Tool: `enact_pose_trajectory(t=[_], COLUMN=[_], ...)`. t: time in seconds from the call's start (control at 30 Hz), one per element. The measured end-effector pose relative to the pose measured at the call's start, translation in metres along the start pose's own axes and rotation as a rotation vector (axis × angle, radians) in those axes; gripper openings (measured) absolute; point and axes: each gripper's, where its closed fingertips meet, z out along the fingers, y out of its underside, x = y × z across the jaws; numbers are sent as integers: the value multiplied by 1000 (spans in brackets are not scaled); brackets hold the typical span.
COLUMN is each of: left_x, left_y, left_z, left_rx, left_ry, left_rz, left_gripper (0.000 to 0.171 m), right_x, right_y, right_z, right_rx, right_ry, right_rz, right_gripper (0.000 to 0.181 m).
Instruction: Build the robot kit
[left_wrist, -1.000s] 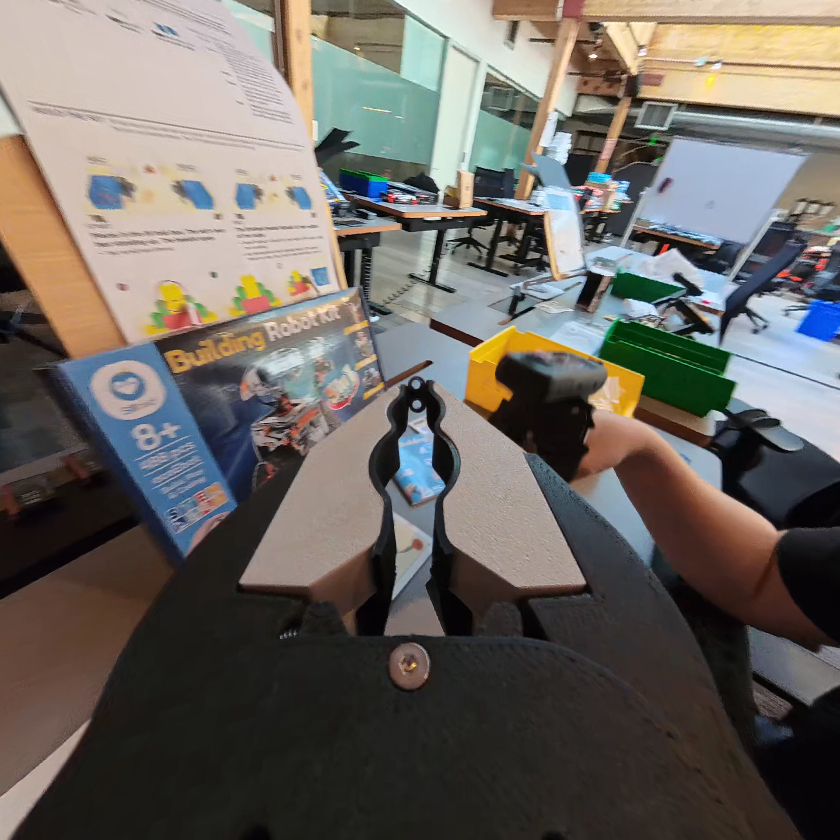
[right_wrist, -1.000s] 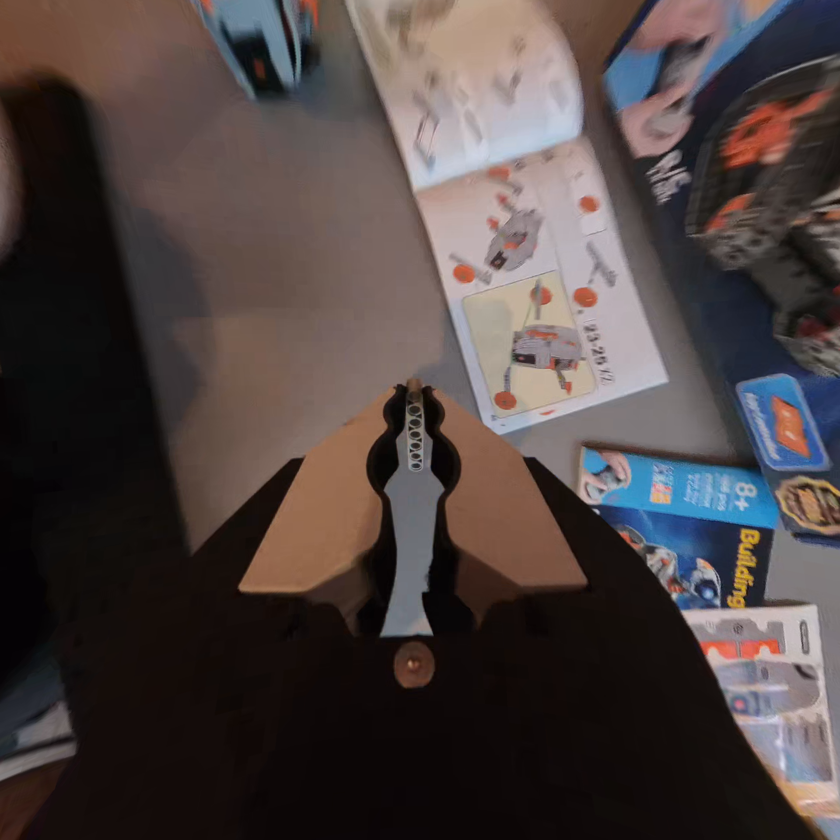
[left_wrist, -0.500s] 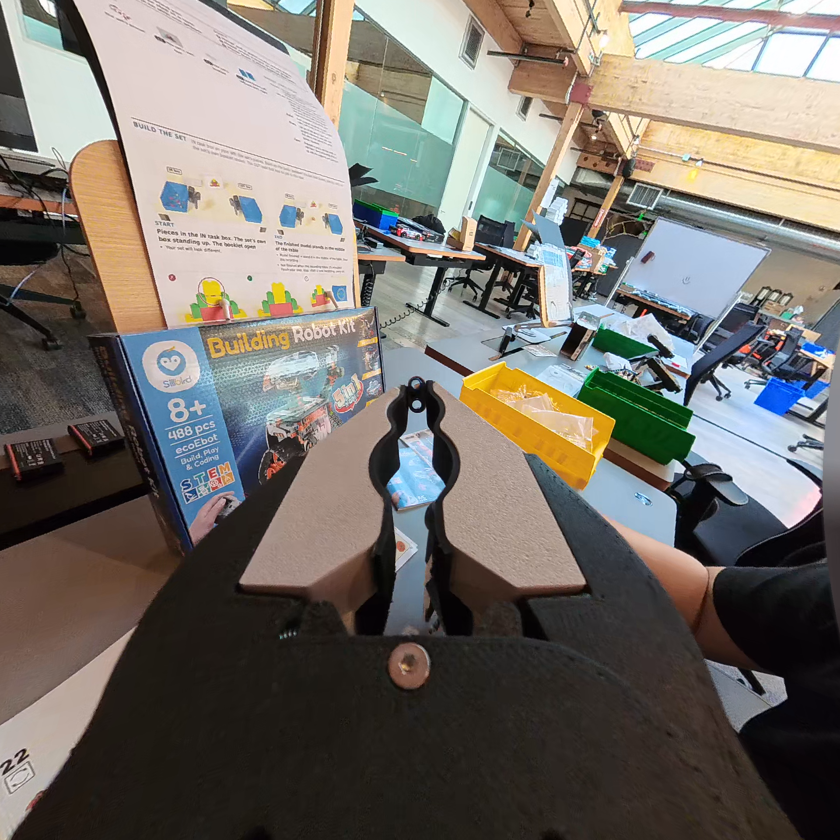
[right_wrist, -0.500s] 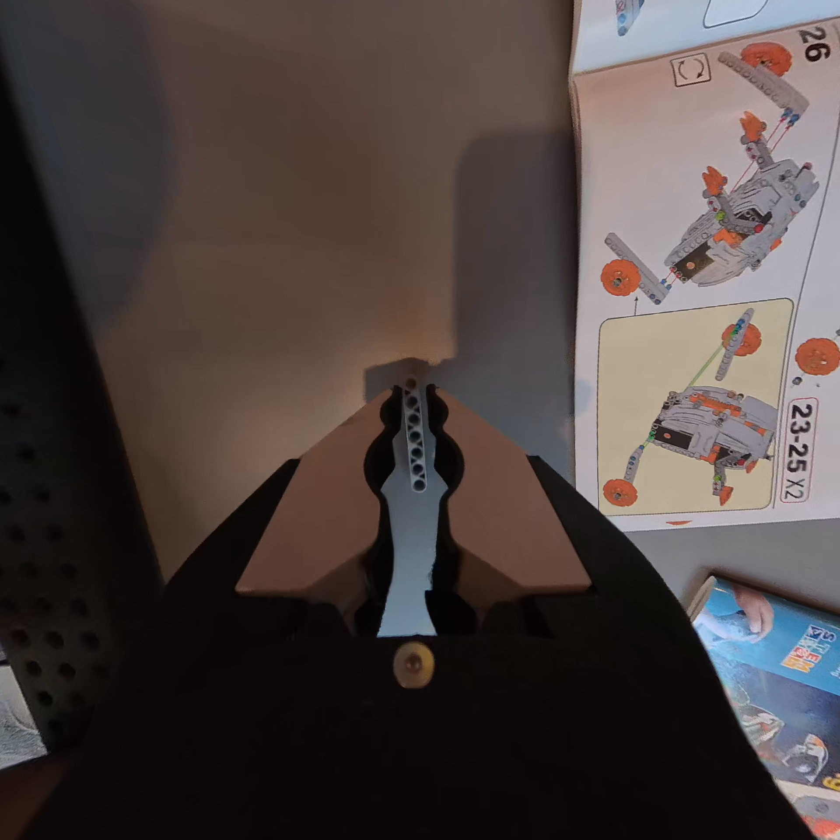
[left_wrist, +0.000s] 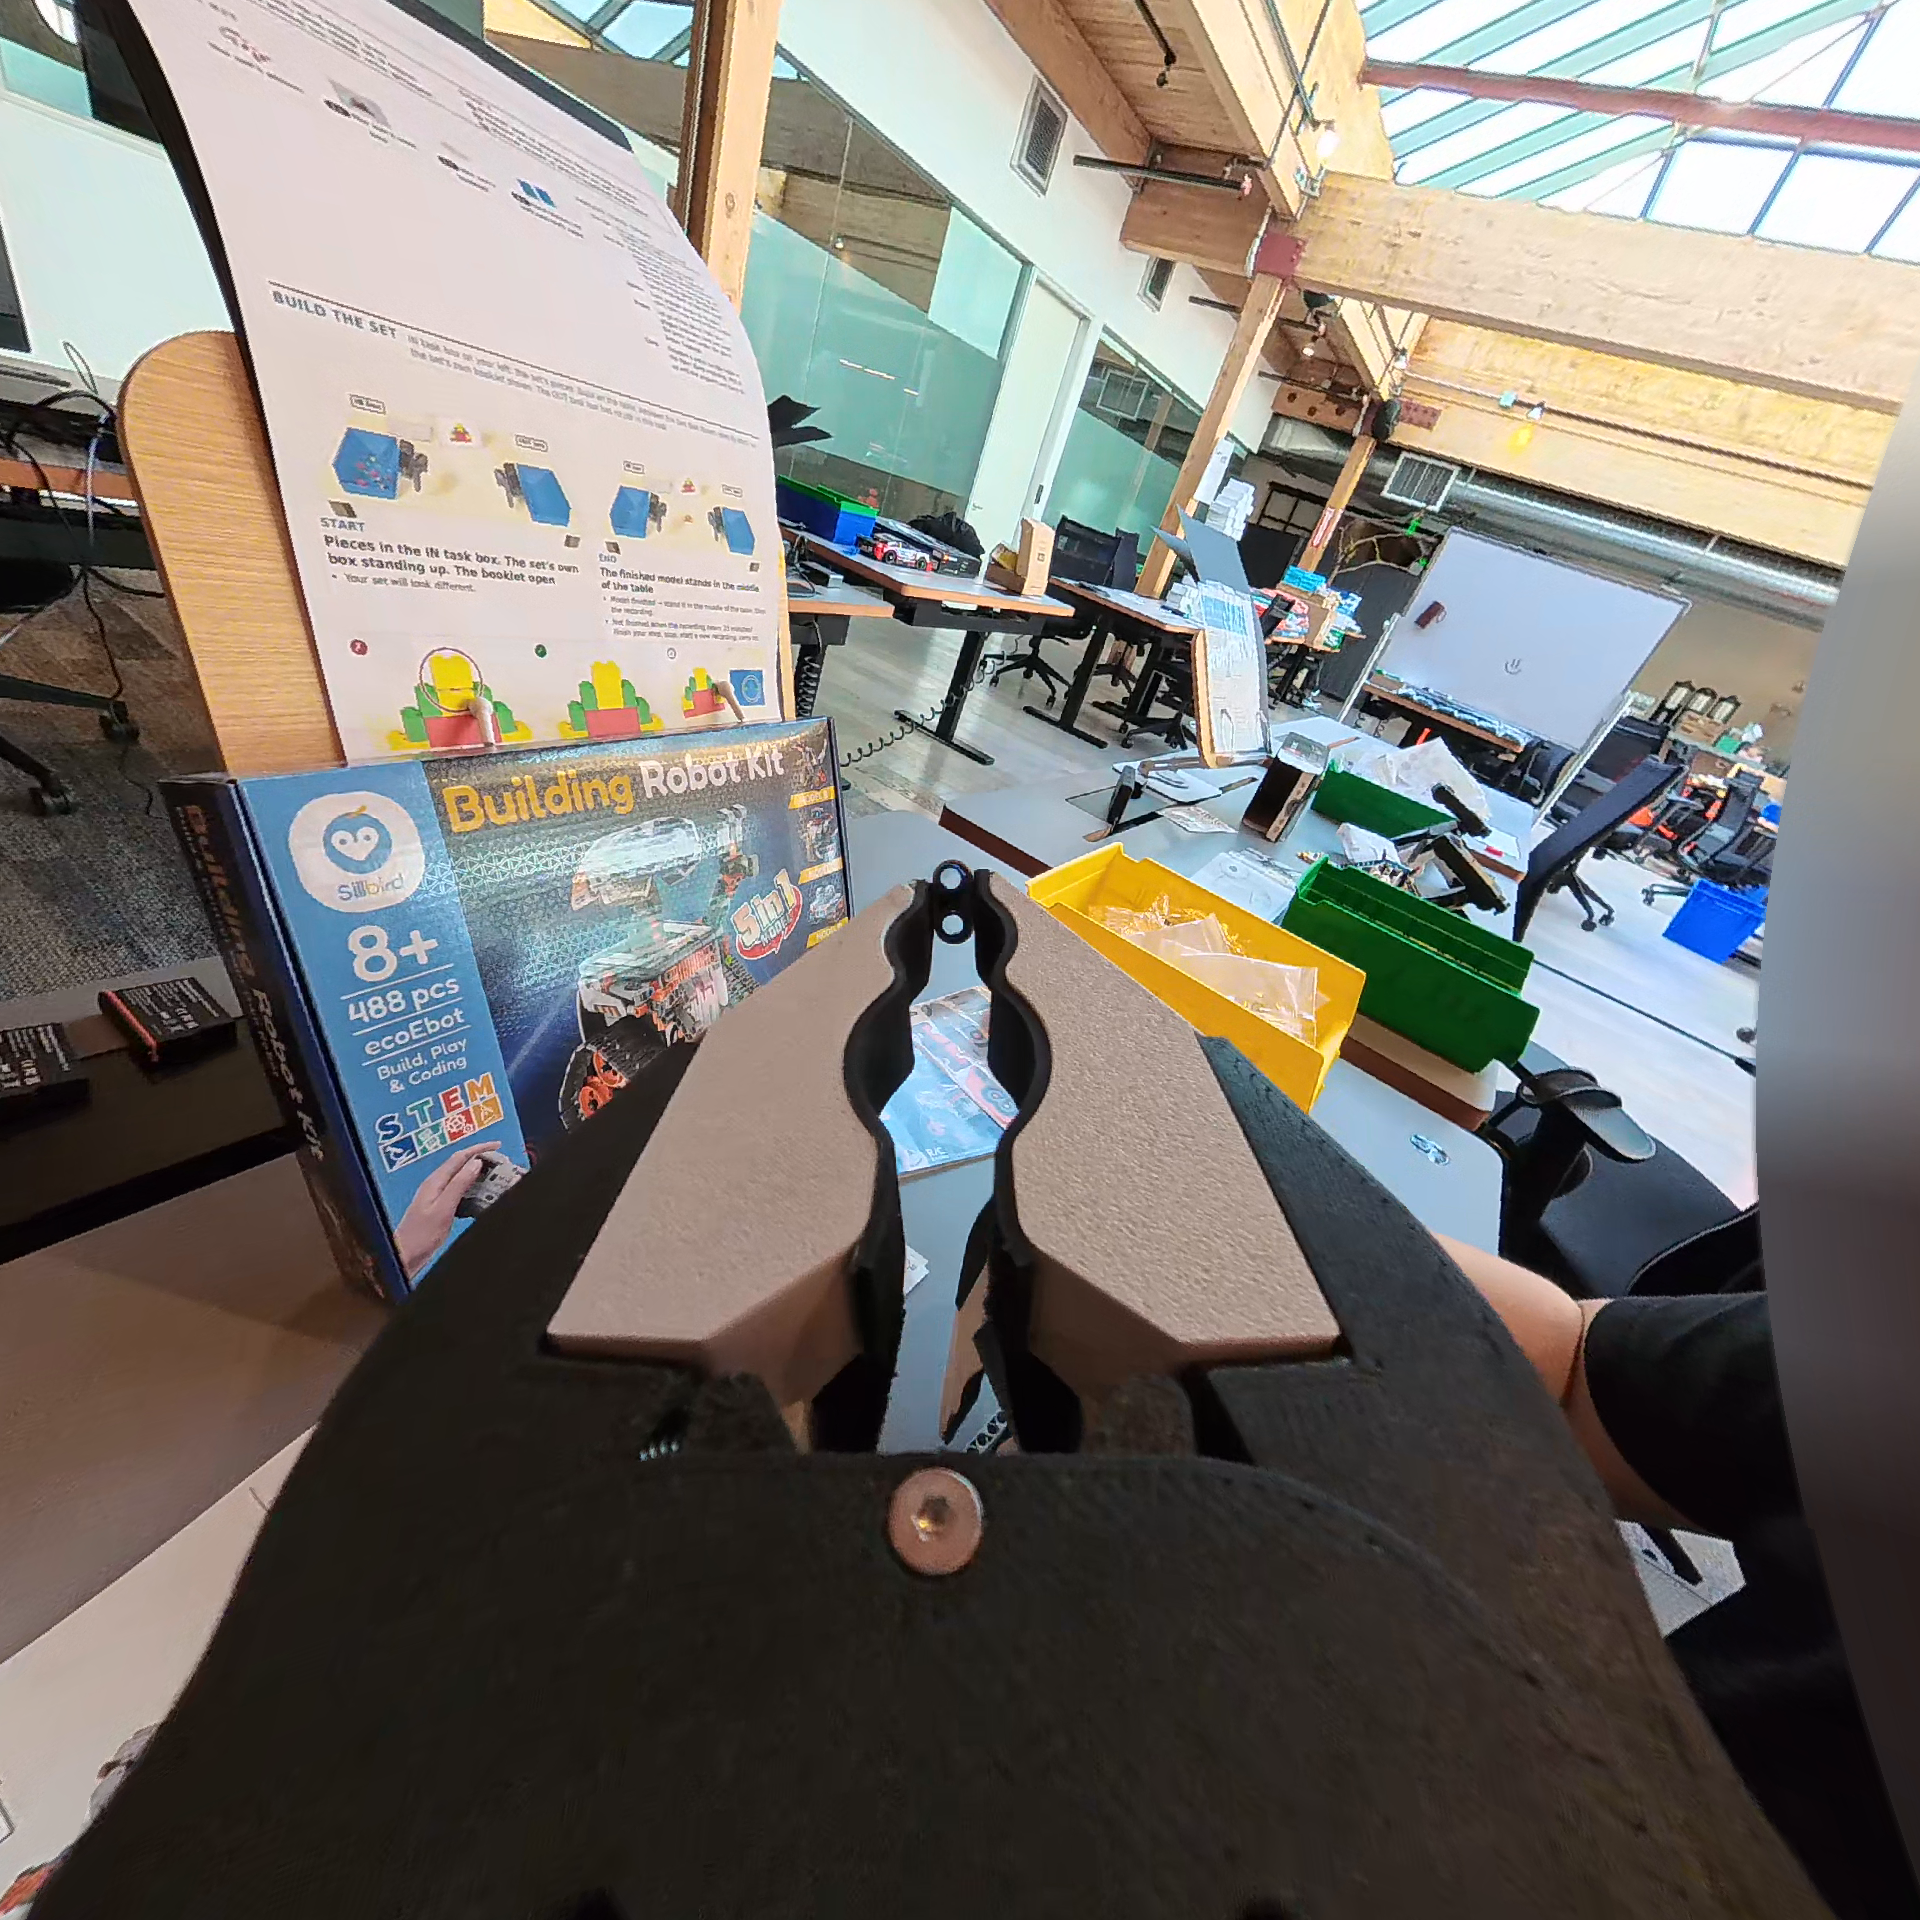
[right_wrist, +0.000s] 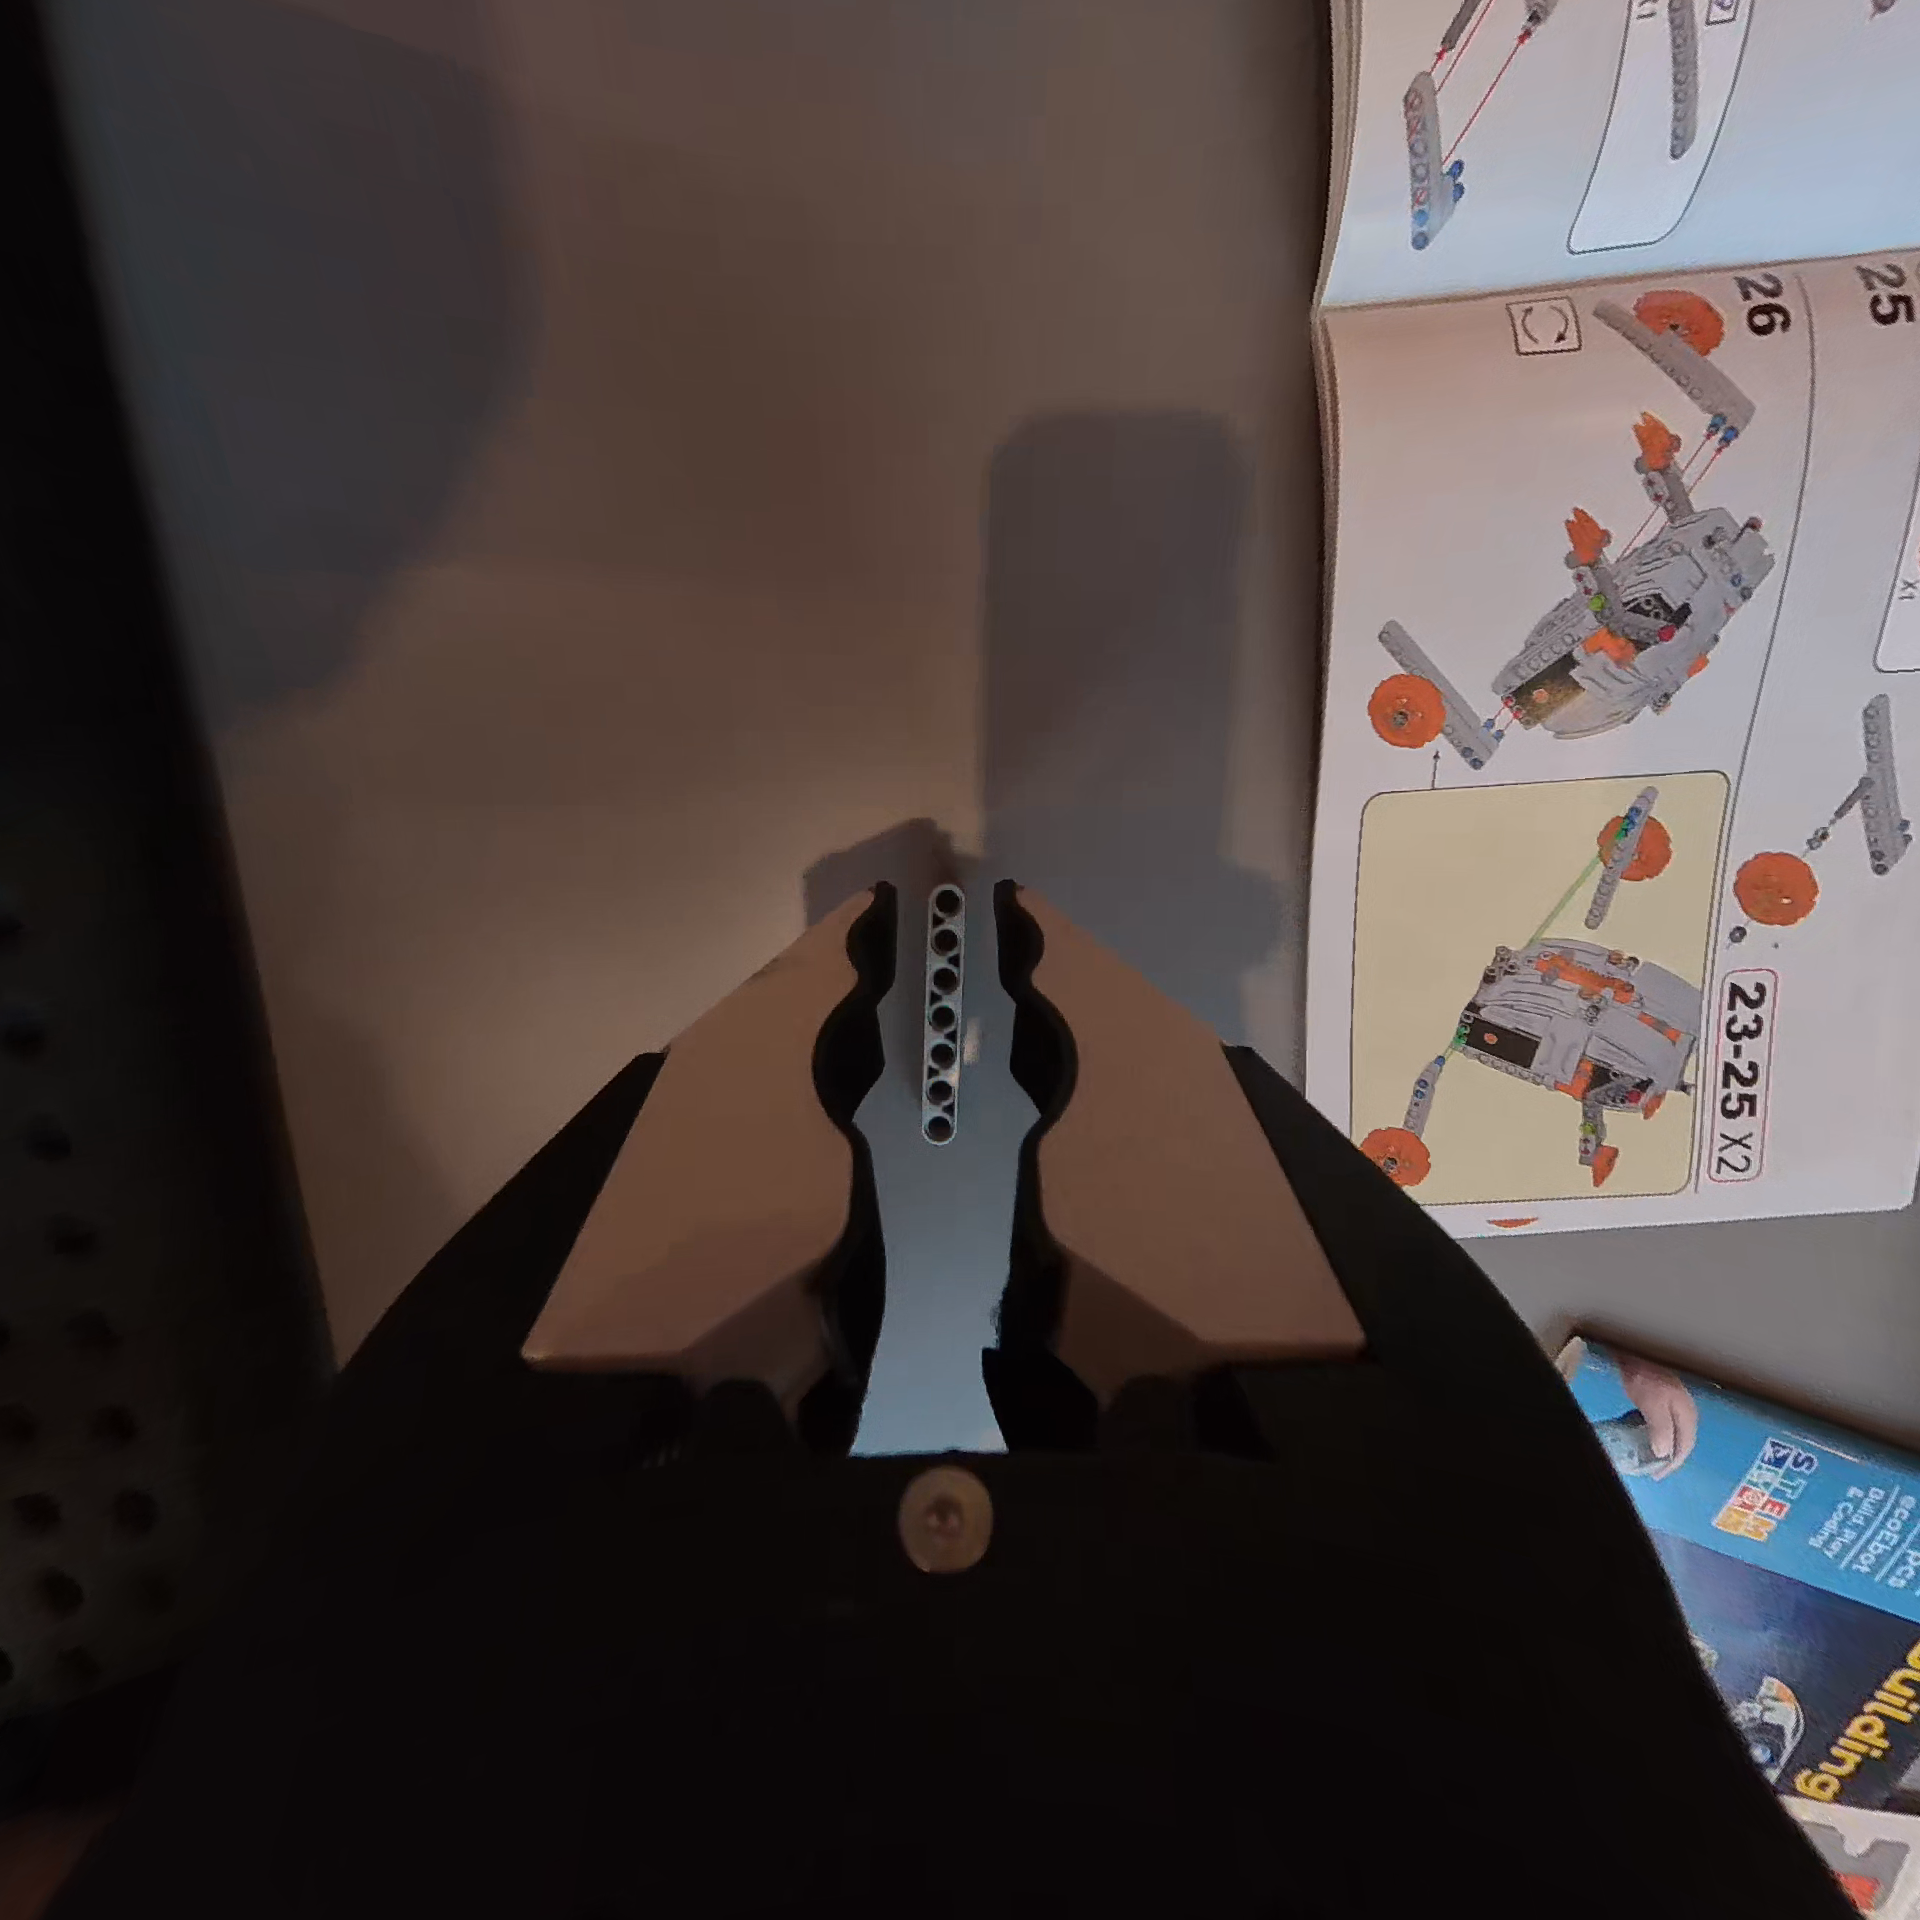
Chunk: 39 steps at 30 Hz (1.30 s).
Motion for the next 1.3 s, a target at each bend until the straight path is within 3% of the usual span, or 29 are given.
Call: enact_pose_trajectory(t=[0.43,0.6,0.7,0.8,0.87,0.93,1.03,1.3], left_x=[-1,-3,-6,-10,-13,-17,-23,-43], left_y=[4,4,2,-1,-4,-4,-4,-5], left_z=[4,4,3,3,3,3,5,10], left_rx=[-14,-8,11,41,64,75,110,186], left_ry=[9,4,-1,-11,-16,-20,-11,13], left_rz=[-16,-16,-23,-31,-38,-52,-88,-171], left_gripper=[5,5,5,5,6,6,6,6], right_x=[1,4,25,56,72,76,76,85], right_y=[11,-1,-20,-38,-39,-36,-31,-19], right_z=[10,-5,-42,-100,-136,-162,-182,-207], right_rx=[-70,29,249,619,849,1036,1191,1502], right_ry=[-8,5,66,132,111,-15,-169,-290], right_rz=[-5,-22,18,108,216,307,365,376], right_gripper=[5,5,5,5,5,6,6,5])
